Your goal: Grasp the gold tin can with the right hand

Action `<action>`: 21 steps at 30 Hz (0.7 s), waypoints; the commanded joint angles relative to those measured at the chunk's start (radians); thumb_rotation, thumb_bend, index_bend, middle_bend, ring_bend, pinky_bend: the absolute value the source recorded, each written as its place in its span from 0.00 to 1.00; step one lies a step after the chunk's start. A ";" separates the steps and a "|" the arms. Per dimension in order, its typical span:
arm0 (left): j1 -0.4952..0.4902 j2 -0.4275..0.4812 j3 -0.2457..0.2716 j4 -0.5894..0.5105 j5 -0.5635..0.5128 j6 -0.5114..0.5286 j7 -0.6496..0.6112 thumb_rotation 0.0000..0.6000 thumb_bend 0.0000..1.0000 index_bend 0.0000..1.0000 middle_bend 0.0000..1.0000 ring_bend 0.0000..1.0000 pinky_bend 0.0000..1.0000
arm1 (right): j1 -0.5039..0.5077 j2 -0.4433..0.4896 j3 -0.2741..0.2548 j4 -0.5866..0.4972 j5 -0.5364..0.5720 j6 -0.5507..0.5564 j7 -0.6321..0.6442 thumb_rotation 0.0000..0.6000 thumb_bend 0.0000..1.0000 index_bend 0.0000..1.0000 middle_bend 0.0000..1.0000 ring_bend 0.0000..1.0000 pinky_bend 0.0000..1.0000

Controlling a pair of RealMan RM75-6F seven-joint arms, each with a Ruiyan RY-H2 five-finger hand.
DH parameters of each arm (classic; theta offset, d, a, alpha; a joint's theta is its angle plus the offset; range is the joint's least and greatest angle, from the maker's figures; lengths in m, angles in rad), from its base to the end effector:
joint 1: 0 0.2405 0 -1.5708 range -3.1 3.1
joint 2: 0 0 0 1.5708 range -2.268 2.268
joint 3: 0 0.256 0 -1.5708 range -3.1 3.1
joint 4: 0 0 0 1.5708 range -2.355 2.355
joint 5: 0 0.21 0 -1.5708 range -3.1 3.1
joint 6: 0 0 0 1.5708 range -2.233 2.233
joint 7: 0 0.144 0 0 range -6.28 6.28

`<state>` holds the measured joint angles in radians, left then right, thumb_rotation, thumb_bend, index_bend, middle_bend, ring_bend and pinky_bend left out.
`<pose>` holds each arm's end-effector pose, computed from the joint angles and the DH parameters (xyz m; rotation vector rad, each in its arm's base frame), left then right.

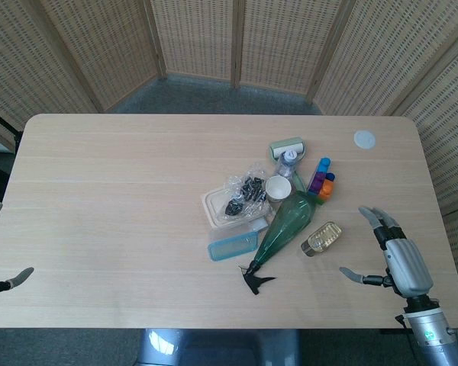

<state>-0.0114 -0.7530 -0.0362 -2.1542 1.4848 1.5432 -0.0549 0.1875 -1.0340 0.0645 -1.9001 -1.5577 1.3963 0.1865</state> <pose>-0.2312 0.1527 0.2257 -1.2391 -1.0937 -1.0459 -0.2316 -0.2026 0.1501 1.4339 -1.1798 1.2572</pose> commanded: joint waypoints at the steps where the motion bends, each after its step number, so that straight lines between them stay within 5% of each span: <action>1: 0.001 0.001 0.001 -0.002 0.003 0.001 0.001 1.00 0.00 0.00 0.00 0.00 0.00 | 0.000 0.001 0.000 0.000 -0.001 0.001 0.000 0.75 0.00 0.00 0.00 0.00 0.00; 13: 0.000 -0.008 0.004 -0.003 -0.001 -0.005 0.021 1.00 0.00 0.00 0.00 0.00 0.00 | 0.016 -0.016 -0.004 0.034 -0.028 -0.015 -0.021 0.75 0.00 0.00 0.00 0.00 0.00; 21: -0.004 -0.023 0.003 -0.006 -0.008 -0.010 0.048 1.00 0.00 0.00 0.00 0.00 0.00 | 0.135 -0.075 0.005 0.320 -0.153 -0.091 0.063 0.86 0.00 0.00 0.00 0.00 0.00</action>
<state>-0.0151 -0.7732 -0.0330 -2.1597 1.4777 1.5342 -0.0103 0.2647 -1.0809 0.0652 -1.6898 -1.6558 1.3448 0.1986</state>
